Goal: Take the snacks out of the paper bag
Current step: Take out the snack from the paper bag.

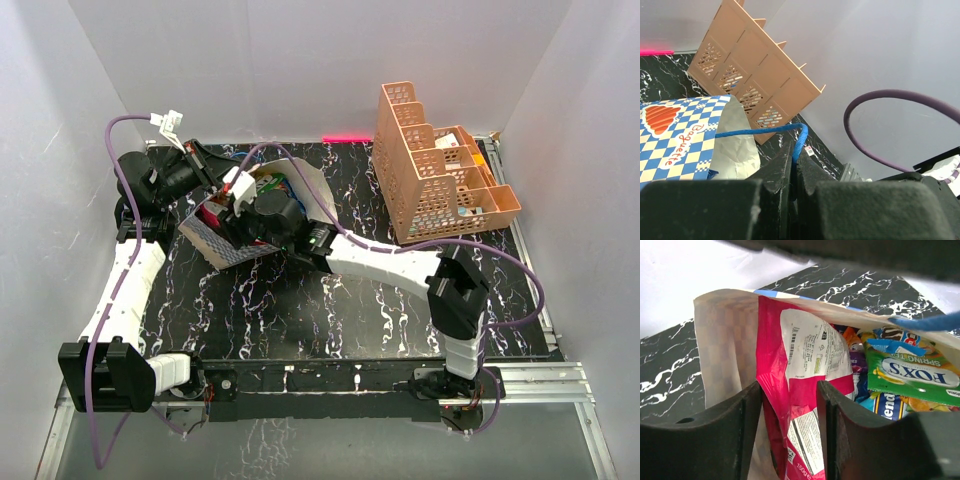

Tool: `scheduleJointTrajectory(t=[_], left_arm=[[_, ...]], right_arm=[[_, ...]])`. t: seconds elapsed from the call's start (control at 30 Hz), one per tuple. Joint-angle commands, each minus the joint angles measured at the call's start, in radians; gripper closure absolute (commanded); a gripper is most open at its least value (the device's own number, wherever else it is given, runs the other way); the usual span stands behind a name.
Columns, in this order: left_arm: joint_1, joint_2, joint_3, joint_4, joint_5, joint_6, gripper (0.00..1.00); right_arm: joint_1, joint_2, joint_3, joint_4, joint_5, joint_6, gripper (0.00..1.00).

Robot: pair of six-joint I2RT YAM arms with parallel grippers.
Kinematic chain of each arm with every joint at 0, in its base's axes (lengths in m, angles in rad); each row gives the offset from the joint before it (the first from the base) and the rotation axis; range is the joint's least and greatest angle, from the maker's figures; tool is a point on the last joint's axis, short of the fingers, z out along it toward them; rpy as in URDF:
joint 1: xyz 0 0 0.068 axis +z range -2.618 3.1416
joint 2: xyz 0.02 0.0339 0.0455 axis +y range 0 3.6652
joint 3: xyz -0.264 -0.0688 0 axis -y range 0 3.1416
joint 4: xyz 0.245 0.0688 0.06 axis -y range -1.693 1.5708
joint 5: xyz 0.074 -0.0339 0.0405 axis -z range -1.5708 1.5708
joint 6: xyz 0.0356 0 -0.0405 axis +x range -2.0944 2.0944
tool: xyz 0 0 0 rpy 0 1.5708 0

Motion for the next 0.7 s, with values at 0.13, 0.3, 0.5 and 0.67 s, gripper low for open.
scheduleJointTrajectory(t=[0.13,0.3,0.5,0.67], left_arm=[[-0.009,-0.04,0.054,0.014,0.007,0.002,1.0],[-0.008,-0.04,0.082,-0.085,-0.06,0.044,1.0],[-0.008,-0.013,0.213,-0.372,-0.332,0.166,1.0],[-0.008,0.042,0.339,-0.578,-0.627,0.237,1.0]], right_arm=[[0.004,0.078,0.117,-0.051,0.104,-0.023,0.58],[0.005,0.076,0.143,-0.051,0.101,-0.001,0.74],[0.005,0.032,0.144,-0.017,0.156,0.04,0.92],[-0.017,0.044,0.209,0.016,0.218,0.077,0.92]])
